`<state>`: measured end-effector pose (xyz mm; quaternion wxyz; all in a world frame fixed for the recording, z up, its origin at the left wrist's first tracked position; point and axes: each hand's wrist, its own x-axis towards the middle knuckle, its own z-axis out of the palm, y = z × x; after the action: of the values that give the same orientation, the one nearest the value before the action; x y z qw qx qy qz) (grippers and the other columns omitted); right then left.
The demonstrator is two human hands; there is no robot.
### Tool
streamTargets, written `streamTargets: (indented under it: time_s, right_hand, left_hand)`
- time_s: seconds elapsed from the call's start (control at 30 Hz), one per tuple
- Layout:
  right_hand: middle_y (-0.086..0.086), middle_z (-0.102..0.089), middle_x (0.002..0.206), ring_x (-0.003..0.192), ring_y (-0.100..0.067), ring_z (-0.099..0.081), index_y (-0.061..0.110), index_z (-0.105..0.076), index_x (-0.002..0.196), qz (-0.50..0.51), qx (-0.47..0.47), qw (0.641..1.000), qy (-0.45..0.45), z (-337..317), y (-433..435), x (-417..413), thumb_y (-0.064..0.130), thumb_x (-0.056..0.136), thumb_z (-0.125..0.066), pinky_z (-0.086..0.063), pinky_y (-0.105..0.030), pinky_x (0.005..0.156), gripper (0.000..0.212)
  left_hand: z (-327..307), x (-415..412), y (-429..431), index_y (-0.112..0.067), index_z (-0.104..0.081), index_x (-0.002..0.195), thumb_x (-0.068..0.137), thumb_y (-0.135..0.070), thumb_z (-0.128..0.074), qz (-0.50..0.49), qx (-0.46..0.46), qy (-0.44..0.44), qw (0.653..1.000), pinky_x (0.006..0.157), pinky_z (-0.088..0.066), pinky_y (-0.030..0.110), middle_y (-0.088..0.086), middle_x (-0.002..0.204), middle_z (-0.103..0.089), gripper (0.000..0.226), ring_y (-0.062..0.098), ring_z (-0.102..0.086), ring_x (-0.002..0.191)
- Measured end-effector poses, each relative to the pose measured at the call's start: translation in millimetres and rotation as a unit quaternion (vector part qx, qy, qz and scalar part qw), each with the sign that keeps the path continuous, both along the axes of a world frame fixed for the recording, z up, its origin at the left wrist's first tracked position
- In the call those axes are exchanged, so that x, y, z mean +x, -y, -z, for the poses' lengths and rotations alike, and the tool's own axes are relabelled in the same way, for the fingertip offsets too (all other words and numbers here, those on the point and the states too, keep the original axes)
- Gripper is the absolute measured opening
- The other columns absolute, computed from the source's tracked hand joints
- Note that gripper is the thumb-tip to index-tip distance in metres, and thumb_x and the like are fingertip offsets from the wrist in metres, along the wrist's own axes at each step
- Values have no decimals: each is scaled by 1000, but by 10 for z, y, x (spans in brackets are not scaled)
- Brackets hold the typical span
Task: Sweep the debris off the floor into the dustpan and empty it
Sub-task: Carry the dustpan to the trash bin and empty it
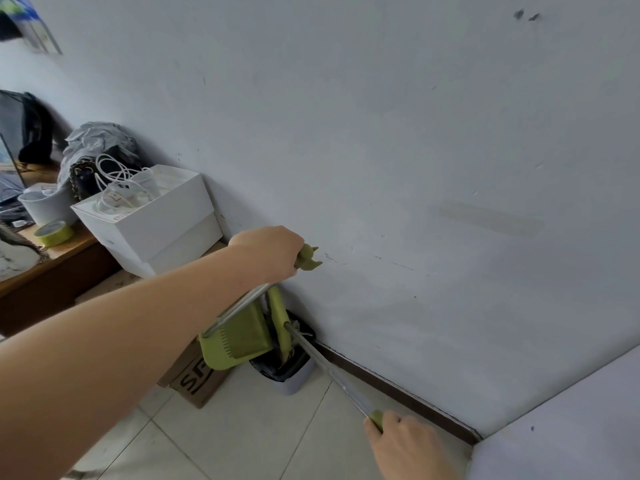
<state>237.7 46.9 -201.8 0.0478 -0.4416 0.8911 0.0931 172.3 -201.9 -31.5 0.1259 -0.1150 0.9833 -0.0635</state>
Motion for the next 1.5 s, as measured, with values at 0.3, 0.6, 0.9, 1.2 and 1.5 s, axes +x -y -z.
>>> streamTargets:
  time_s: [0.3,0.6,0.9,1.2,1.5]
  right_hand:
    - [-24,-35,55,24,-24,-35,24,-73,52,37,-105,988,-110,136,-172,-18,13,70,-38,-37,-27,29,42]
    - [-14,-49,46,26,-28,-36,17,-77,59,60,-127,979,-149,420,-5,-63,10,81,-41,-39,-32,29,43]
    - [-17,-45,45,26,-28,-36,23,-74,54,58,-93,992,-59,731,273,-109,28,105,-14,-39,-35,29,79]
    - [-22,-56,59,36,-36,-49,26,-77,68,79,75,989,100,440,353,-86,25,80,-49,-45,-48,35,31]
    - [-24,-43,122,119,-35,-50,10,-35,146,-7,132,986,97,-83,446,-129,14,104,-26,-47,-40,78,43]
  left_hand:
    - [-42,66,18,-12,-60,93,90,-19,-52,6,-9,5,1000,59,-40,30,-1,78,-54,12,19,-52,70]
    - [-12,179,86,-11,-61,93,90,-20,-51,-3,5,6,1000,59,-40,28,-2,75,-50,13,17,-48,67]
    - [3,228,179,-13,-56,88,90,-20,-52,-15,20,8,1000,50,-31,25,-3,74,-49,8,14,-45,62]
    - [-35,226,258,-15,-57,87,89,-22,-53,-25,31,-6,999,53,-36,25,-4,77,-54,8,14,-50,66]
    - [-9,230,213,-18,-52,83,89,-23,-53,-19,34,-12,999,60,-43,29,-3,78,-54,8,17,-53,71]
